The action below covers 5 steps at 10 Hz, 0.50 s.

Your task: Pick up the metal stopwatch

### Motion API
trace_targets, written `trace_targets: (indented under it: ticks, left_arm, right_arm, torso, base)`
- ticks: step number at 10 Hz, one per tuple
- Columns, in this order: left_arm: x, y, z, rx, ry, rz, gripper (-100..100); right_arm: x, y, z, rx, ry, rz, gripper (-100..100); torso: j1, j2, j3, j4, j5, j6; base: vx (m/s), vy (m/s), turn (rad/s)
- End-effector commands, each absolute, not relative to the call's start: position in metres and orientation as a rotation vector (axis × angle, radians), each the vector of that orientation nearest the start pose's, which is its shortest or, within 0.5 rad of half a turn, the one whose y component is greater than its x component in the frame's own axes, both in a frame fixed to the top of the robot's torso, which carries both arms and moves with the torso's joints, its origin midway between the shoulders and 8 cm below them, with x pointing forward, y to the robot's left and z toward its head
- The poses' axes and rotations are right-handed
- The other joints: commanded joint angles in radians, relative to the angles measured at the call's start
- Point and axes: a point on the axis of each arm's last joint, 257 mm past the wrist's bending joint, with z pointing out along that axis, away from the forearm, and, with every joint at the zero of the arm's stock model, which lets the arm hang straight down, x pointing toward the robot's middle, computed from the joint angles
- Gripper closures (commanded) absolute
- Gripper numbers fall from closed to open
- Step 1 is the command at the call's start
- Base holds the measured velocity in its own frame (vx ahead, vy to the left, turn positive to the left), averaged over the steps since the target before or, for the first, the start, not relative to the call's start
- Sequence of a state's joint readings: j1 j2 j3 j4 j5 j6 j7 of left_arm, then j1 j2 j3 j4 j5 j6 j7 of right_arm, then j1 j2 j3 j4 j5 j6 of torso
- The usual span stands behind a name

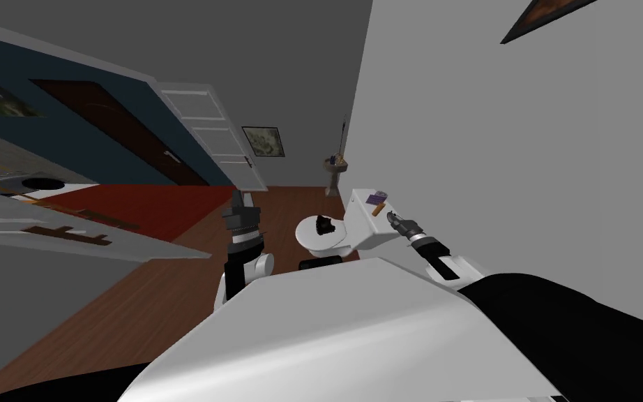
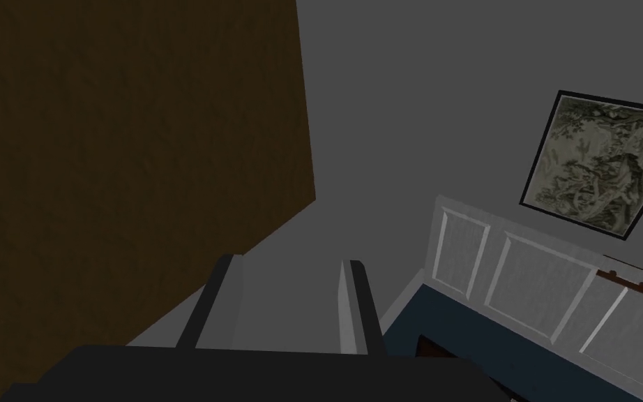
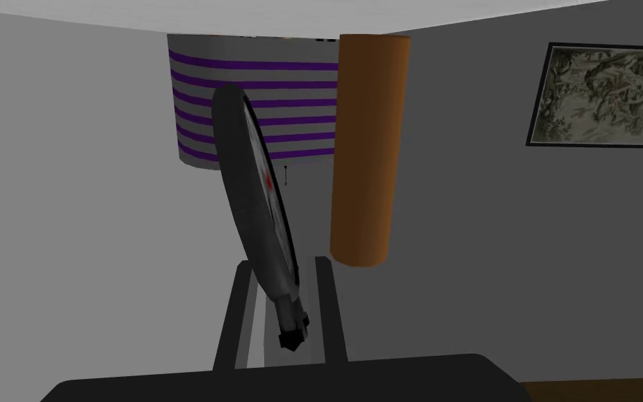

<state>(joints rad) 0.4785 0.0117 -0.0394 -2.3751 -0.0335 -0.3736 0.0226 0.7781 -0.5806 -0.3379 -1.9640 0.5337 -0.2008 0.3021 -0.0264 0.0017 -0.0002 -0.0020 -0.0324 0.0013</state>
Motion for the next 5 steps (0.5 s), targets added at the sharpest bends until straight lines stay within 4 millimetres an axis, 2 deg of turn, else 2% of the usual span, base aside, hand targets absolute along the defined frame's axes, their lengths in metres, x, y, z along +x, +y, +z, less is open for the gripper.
trace_targets:
  ticks: [1,2,3,4,5]
  left_arm:
    - [0.349,0.259,0.049,-0.653,0.643,-1.345,0]
    - [0.349,0.259,0.049,-0.653,0.643,-1.345,0]
    - [0.349,0.259,0.049,-0.653,0.643,-1.345,0]
    - [0.349,0.259,0.049,-0.653,0.643,-1.345,0]
    - [0.349,0.259,0.049,-0.653,0.643,-1.345,0]
  right_arm:
    - [0.323,-0.461,-0.206,0.094,1.717,-0.055,100]
    - [0.327,-0.446,-0.199,0.077,1.703,-0.025,100]
    - [0.329,-0.443,-0.195,0.071,1.695,-0.020,100]
    - [0.326,-0.448,-0.199,0.078,1.703,-0.031,100]
    - [0.327,-0.447,-0.198,0.075,1.701,-0.029,0]
  torso:
    - [0.000,0.000,0.000,0.000,0.000,0.000]
    - [-0.002,-0.001,-0.001,-0.001,-0.001,0.000]
    - [0.000,0.000,0.000,0.000,-0.001,-0.002]
    - [0.001,0.002,0.001,0.000,-0.001,-0.002]
    - [0.002,0.003,0.001,0.000,-0.001,-0.002]
  base:
    - [0.074,-0.080,-0.349]
    - [0.023,-0.043,-0.137]
    - [0.004,-0.023,0.006]
    - [-0.003,-0.004,0.010]
    - [0.000,0.000,0.000]
